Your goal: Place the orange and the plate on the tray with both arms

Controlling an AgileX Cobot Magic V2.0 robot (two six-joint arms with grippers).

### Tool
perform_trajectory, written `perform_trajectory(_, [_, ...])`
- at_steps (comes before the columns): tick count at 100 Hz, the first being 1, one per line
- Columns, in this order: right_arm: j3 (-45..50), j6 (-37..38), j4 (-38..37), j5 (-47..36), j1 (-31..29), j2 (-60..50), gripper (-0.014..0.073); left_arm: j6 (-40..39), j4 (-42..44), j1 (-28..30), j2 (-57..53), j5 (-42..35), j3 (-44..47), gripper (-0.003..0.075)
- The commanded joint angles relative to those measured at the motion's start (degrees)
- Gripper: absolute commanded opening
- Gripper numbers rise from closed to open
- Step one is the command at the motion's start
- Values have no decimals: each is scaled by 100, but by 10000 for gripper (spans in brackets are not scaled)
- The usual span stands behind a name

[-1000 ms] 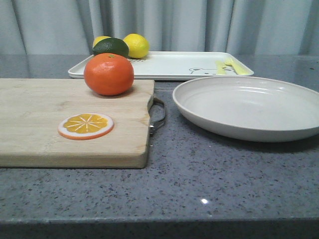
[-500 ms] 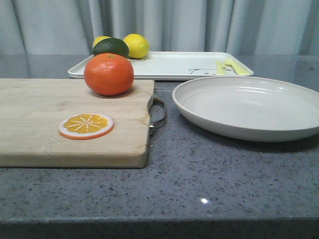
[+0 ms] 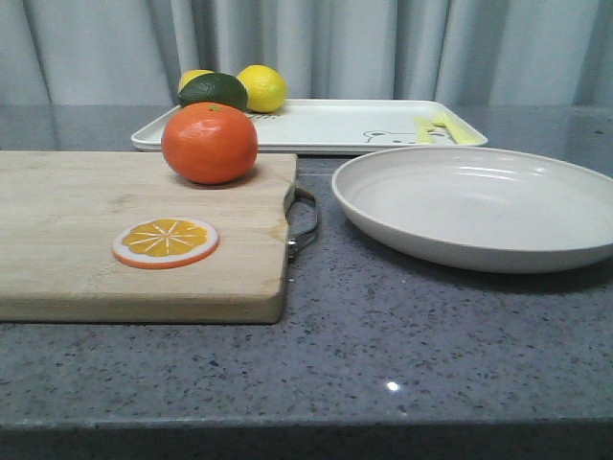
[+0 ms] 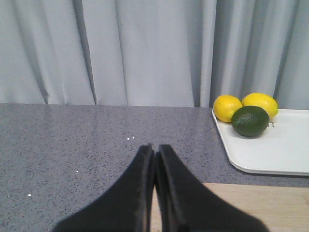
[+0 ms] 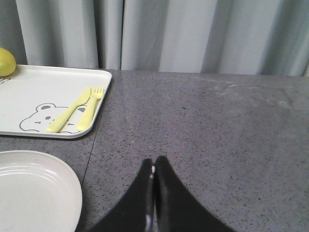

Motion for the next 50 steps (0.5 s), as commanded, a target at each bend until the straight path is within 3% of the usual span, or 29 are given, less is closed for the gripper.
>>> perform_trajectory(1, [-212, -26, -4, -517, -34, 58, -56, -53, -111, -23, 119, -458, -216, -20])
perform_trajectory(32, [-212, -26, -4, -517, -34, 58, -56, -53, -6, -23, 239, -633, -229, -3])
perform_trajectory(42, [-212, -26, -4, -517, -34, 58, -56, -53, 5, -23, 358, -633, -229, 127])
perform_trajectory(50, [-212, -26, -4, -517, -34, 58, -56, -53, 5, -23, 450, -633, -229, 312])
